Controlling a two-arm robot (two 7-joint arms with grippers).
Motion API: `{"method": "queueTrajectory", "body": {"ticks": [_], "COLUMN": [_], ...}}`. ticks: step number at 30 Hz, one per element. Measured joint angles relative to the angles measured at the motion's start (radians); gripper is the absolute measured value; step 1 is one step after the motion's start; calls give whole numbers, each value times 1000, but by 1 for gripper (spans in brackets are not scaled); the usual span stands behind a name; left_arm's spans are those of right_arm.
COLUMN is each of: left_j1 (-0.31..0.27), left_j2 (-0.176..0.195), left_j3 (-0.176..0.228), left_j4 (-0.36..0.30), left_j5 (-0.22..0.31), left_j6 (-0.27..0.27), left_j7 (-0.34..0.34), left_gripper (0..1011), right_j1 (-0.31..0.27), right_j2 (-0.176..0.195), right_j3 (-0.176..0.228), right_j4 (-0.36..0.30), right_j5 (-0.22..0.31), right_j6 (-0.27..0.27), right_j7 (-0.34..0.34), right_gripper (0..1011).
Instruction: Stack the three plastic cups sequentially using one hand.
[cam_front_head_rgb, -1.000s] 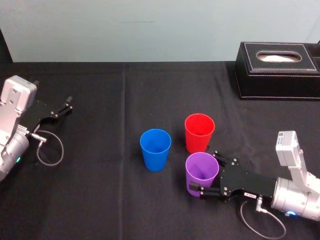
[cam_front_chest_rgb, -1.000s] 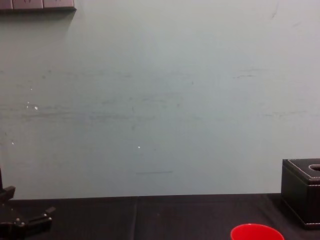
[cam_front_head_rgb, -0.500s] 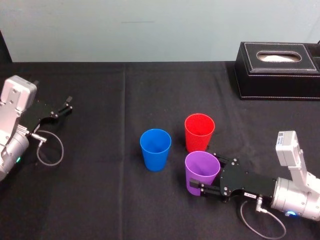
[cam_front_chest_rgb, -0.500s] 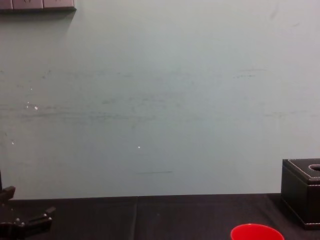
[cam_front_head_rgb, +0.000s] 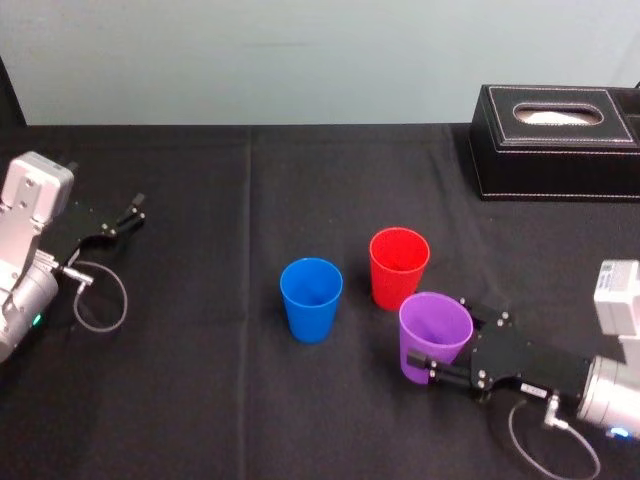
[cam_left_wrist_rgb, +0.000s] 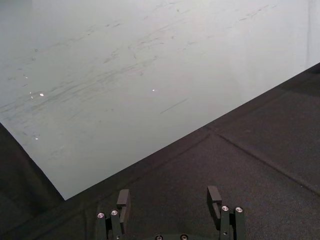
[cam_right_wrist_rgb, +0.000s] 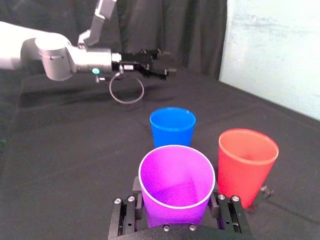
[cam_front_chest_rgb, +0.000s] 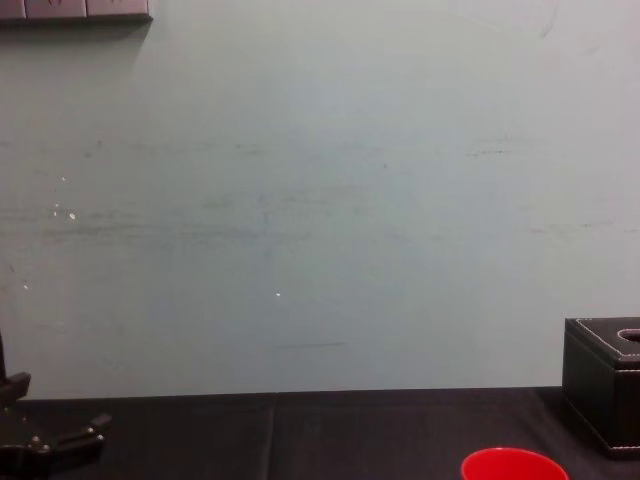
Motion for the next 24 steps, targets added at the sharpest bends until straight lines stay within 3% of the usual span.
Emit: {"method": "queueTrajectory", "body": {"ticks": [6,10,18,24], "left_j1": [0,0,0,0], "left_j2": [0,0,0,0], "left_j3": [0,0,0,0], "left_j4": [0,0,0,0], "left_j5": [0,0,0,0], "left_j6": [0,0,0,0], "left_j7": [0,0,0,0], "left_gripper": [1005,1005,1005,1005], "right_j1": [-30,-17,60,130], "right_j2": [30,43,34,12], "right_j3": [36,48,36,16], "right_j4": [-92,-150,-169,-147], "right_j5": [9,6,-5,12], "right_j6": [27,61,138,218], "right_j7": [-22,-31,-40,-56], "right_gripper": [733,733,733,733]}}
